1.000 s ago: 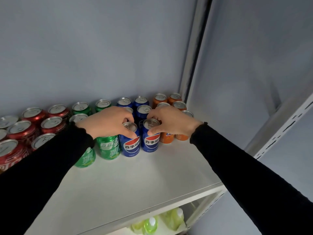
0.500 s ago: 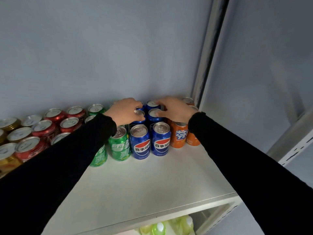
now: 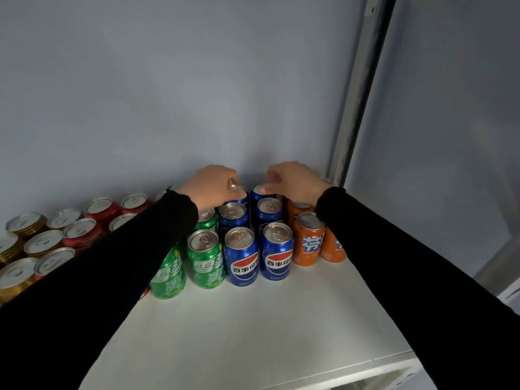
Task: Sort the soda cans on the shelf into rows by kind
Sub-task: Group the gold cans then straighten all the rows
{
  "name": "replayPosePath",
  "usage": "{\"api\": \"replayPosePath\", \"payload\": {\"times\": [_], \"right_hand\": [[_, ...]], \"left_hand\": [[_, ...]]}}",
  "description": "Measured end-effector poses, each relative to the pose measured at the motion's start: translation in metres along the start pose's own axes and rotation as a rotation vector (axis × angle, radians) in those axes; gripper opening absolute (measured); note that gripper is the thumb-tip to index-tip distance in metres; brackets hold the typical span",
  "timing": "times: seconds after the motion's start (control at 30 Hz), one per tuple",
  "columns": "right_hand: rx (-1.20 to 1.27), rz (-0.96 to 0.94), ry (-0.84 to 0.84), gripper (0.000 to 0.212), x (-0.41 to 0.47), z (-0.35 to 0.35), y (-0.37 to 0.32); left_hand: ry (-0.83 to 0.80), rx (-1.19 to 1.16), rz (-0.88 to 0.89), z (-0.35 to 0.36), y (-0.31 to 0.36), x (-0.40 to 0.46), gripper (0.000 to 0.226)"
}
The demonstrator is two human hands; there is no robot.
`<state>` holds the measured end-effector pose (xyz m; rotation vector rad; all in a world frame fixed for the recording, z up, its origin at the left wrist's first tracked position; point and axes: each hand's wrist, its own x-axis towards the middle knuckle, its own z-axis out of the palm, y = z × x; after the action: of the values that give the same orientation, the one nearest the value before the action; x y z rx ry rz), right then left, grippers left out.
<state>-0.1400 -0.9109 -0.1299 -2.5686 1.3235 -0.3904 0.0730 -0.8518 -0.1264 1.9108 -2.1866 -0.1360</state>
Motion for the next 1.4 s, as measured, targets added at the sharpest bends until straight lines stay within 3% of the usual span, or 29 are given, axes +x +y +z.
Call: {"api": "replayPosePath", "payload": {"times": [0.07,0.13,0.33,0.43,0.5,0.57,0.67,0.77,0.93,1.27,1.4], "right_hand": [[-0.037,0.032,0.045,0.036,0.014,0.001,0.000],[-0.110,0.035,-0.020,0.044,0.024,0.007,-0.003],[-0.174,0.049,-0.075,0.044,0.029,0.017,-0.002],[-0.066,0.068,-0.048,0.059,0.012,-0.004,0.008],[0.005,0.112,0.003,0.051,-0.011,-0.027,0.023],[-0.008,0.179,0.022,0.038,-0.043,-0.045,0.043],[-0.011,0.289,0.014,0.030,-0.092,-0.050,0.062],[0.013,0.321,-0.056,0.029,-0.123,-0.041,0.058],[0.021,0.282,-0.016,0.030,-0.134,-0.025,0.049],[-0.039,0.331,-0.033,0.046,-0.139,-0.025,0.067],[0.006,0.346,-0.111,0.052,-0.136,-0.036,0.069]], "left_hand": [[0.039,0.033,-0.024,0.003,-0.004,0.013,0.051],[-0.024,0.095,-0.039,0.009,-0.006,0.023,0.054],[-0.104,0.122,-0.013,0.016,-0.010,0.034,0.037],[-0.081,0.100,-0.016,0.014,-0.002,0.029,0.062],[0.022,0.017,0.067,0.010,0.019,0.020,0.071],[0.070,-0.030,0.207,0.008,0.052,0.008,0.066],[-0.025,-0.009,0.368,0.018,0.097,-0.003,0.055],[-0.103,0.013,0.411,0.037,0.116,0.000,0.050],[-0.131,0.000,0.401,0.057,0.120,0.011,0.036],[-0.241,0.065,0.412,0.050,0.129,0.011,0.047],[-0.283,-0.031,0.383,0.038,0.127,0.016,0.050]]}}
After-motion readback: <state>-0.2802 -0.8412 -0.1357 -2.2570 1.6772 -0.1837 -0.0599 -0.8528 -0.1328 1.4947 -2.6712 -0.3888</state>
